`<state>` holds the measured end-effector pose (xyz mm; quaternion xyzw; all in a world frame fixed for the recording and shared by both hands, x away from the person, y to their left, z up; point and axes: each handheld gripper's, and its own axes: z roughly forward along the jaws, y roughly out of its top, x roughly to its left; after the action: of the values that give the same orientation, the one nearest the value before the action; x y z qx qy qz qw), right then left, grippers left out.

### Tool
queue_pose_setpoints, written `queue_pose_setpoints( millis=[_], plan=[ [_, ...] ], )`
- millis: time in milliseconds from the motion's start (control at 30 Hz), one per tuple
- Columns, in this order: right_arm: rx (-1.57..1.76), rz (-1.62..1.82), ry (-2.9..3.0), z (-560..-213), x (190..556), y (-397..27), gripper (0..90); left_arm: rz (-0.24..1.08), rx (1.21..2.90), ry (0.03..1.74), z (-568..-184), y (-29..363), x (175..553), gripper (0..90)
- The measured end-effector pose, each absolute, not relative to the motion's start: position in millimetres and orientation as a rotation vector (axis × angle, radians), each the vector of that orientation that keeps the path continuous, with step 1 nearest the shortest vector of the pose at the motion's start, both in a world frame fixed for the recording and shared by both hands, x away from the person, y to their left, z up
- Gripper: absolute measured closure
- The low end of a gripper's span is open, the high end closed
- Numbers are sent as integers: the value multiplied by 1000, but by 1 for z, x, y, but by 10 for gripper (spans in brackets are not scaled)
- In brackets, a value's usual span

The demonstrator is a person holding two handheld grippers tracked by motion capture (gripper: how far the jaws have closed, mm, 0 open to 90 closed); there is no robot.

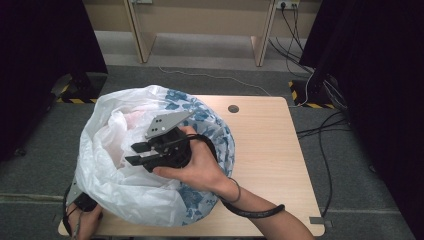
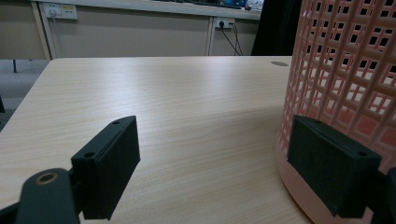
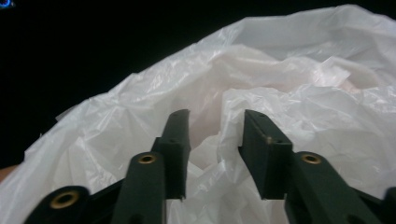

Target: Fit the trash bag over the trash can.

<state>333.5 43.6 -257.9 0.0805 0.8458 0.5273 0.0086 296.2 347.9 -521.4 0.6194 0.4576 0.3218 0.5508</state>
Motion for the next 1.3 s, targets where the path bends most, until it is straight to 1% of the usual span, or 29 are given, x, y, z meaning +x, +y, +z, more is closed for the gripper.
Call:
queue_pose_setpoints(
  millis=[67,200,333,533,767,967,1300],
  plan=[
    [273,1672,2612,-252,334,40,545,762,1466,1082,-521,348,296,162],
    [310,1731,2523,-235,336,31,475,762,1466,1083,-521,348,296,162],
    [333,1761,2456,-221,340,23,444,763,1470,1082,-521,348,296,162],
    [354,1720,2422,-217,349,25,423,762,1467,1083,-521,348,296,162],
    [405,1619,2453,-232,364,38,410,759,1459,1084,-521,348,296,163],
    [469,1588,2449,-242,376,39,410,759,1459,1084,-521,348,296,163],
    [521,1544,2501,-258,384,44,409,760,1467,1083,-521,348,297,162]
  ],
)
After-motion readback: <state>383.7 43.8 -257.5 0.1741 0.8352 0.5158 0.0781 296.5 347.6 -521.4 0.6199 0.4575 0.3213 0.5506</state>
